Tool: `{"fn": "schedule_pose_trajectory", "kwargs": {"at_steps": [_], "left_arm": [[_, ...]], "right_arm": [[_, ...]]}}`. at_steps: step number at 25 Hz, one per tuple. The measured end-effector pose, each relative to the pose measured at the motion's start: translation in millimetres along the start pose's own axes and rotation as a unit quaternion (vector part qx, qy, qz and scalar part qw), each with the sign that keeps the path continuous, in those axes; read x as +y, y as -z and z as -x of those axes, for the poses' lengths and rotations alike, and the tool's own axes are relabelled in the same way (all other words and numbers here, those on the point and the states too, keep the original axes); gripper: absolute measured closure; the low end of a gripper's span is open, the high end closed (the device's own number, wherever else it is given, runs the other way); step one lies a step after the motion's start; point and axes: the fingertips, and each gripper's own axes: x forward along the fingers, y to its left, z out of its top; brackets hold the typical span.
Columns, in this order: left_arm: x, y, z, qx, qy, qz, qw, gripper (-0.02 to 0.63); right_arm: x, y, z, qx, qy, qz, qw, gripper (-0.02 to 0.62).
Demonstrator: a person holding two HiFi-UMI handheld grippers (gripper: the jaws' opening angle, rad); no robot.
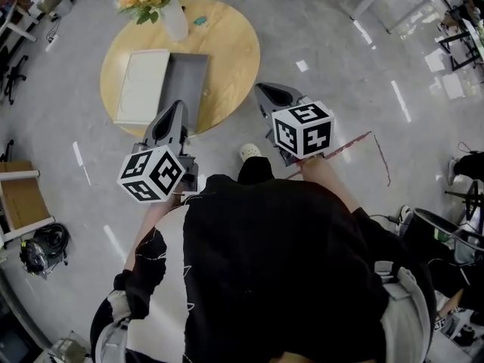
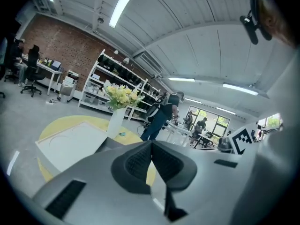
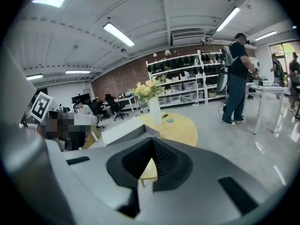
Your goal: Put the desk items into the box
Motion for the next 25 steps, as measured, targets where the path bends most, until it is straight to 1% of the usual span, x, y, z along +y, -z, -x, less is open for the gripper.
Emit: {"fn": "schedule_pose_trajectory", "kwargs": {"at_steps": [3,7,15,20,25], "left_arm": [[6,-8,-25,-0.007,-0.017,-0.001,0.9998,0.597],[17,-12,-51,-0.013,-0.047,0.022,0.9985,0.597],[36,-39,-76,-0.044,-0.102,0.028,0.9934,0.597],[48,-53,-77,-0.069,-0.142,0.020,0.9872,0.597],[67,-62,-64,-0.099,-0.184,0.040,0.9771,0.597]], "right_arm": [[-15,-10,-23,0.015,-0.023,0.012,1.000,0.591],[-30,-23,-54,0.032,-0.055,0.024,0.998,0.591],[-50,-65,-103,0.029,-0.101,0.046,0.993,0.591],[-56,-88,-129,0.025,-0.126,0.062,0.990,0.591],[-62,-105,-156,0.026,-0.139,0.076,0.987,0.591]]}}
